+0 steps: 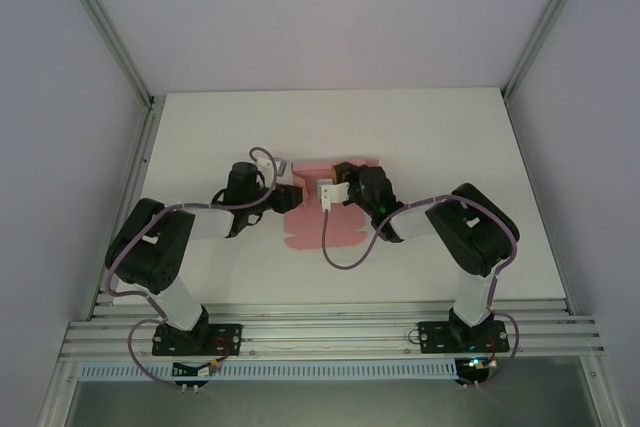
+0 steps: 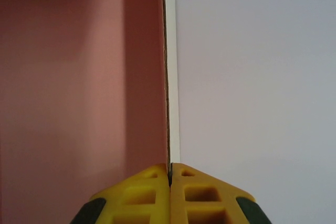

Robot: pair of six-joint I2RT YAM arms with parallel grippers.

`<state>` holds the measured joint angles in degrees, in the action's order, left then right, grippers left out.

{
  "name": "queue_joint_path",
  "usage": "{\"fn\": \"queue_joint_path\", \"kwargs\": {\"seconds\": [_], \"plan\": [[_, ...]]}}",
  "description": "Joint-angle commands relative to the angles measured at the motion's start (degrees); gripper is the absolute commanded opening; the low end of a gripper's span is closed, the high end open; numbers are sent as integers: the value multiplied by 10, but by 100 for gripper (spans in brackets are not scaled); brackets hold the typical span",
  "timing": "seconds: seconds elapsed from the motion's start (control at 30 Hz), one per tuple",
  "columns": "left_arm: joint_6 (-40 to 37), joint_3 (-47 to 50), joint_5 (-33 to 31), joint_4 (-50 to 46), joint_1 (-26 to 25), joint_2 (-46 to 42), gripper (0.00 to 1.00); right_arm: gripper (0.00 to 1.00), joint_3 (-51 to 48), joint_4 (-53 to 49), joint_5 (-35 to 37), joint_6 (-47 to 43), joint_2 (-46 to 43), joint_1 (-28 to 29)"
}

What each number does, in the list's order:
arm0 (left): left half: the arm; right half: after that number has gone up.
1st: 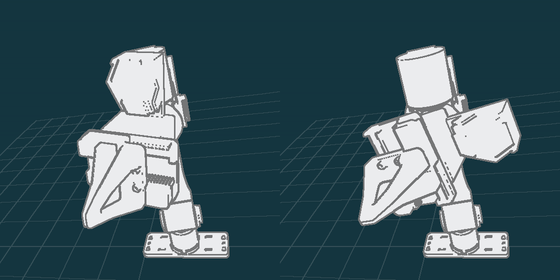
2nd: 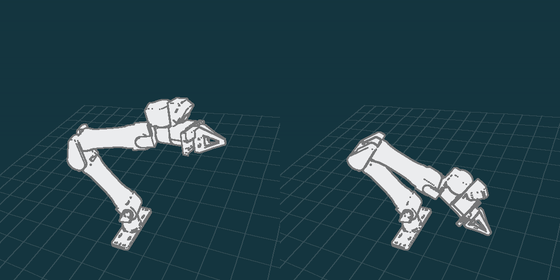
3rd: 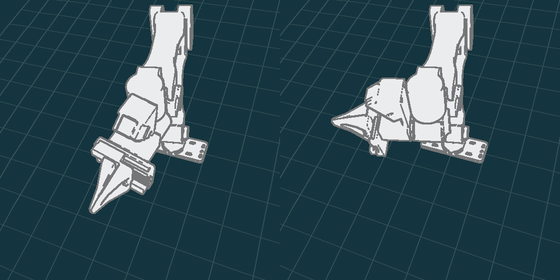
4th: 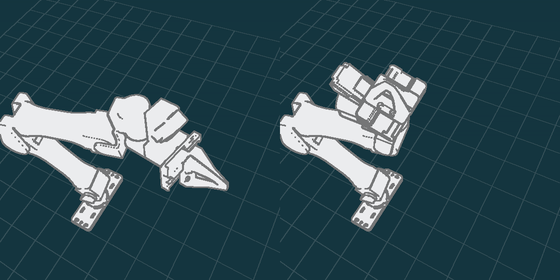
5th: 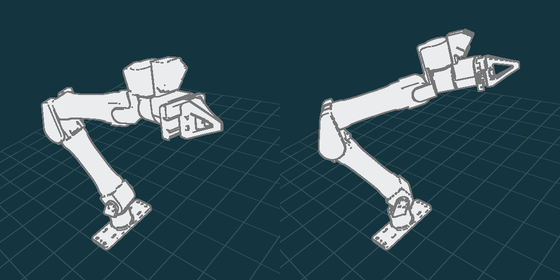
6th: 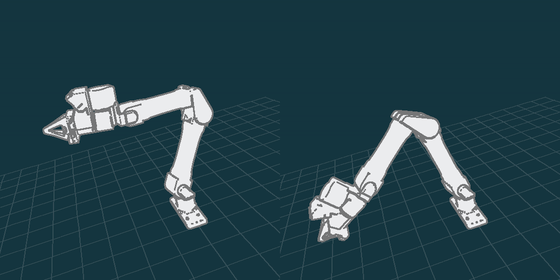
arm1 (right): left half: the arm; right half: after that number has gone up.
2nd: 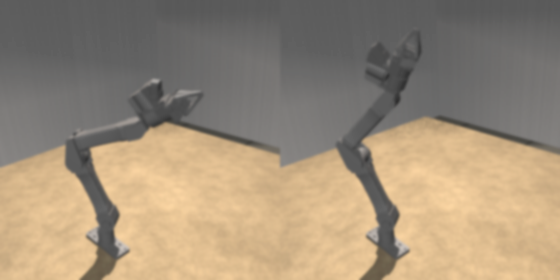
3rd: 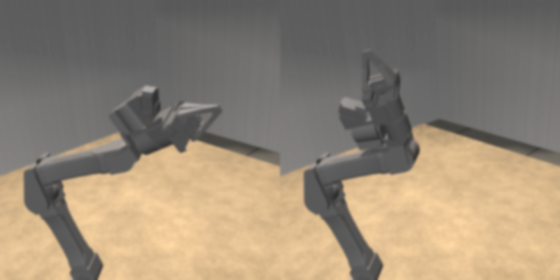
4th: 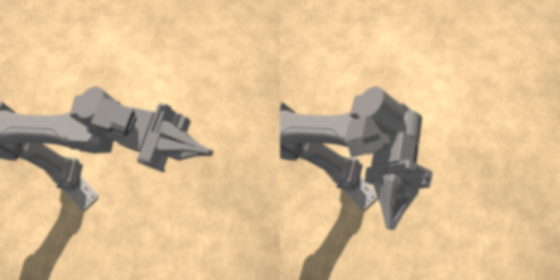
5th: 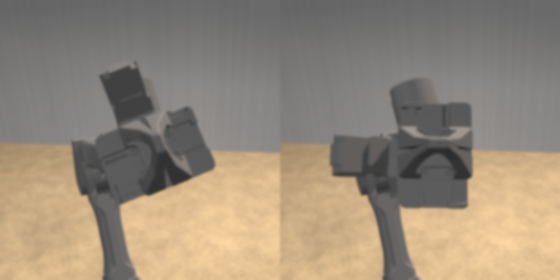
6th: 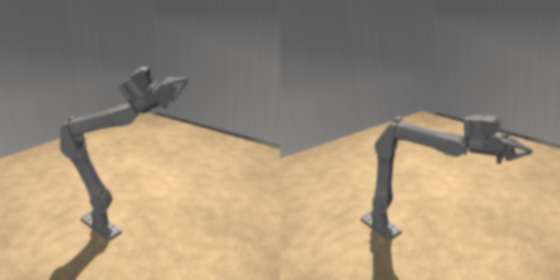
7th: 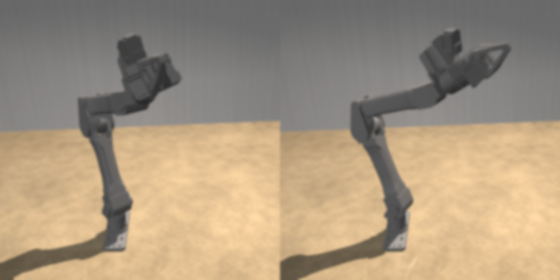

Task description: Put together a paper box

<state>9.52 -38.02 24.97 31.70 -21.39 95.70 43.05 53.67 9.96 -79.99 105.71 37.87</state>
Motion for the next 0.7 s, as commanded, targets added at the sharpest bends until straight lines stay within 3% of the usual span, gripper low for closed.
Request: {"fn": "queue_joint_path", "kwargs": {"seconds": [0.0,0.13,0.4,0.5,0.67], "plan": [[-13,11,-79,25,-15,-12,43,0,-16,16,-9,11,-11,5],[11,40,-97,100,-15,-4,42,0,-46,41,-3,4,-26,21],[3,65,-95,161,-17,19,46,0,-40,-2,29,3,-32,56],[13,83,-98,230,-19,36,40,0,-48,4,56,-10,-25,65],[0,106,-167,344,-40,69,40,0,-38,-51,58,30,-38,77]]}}
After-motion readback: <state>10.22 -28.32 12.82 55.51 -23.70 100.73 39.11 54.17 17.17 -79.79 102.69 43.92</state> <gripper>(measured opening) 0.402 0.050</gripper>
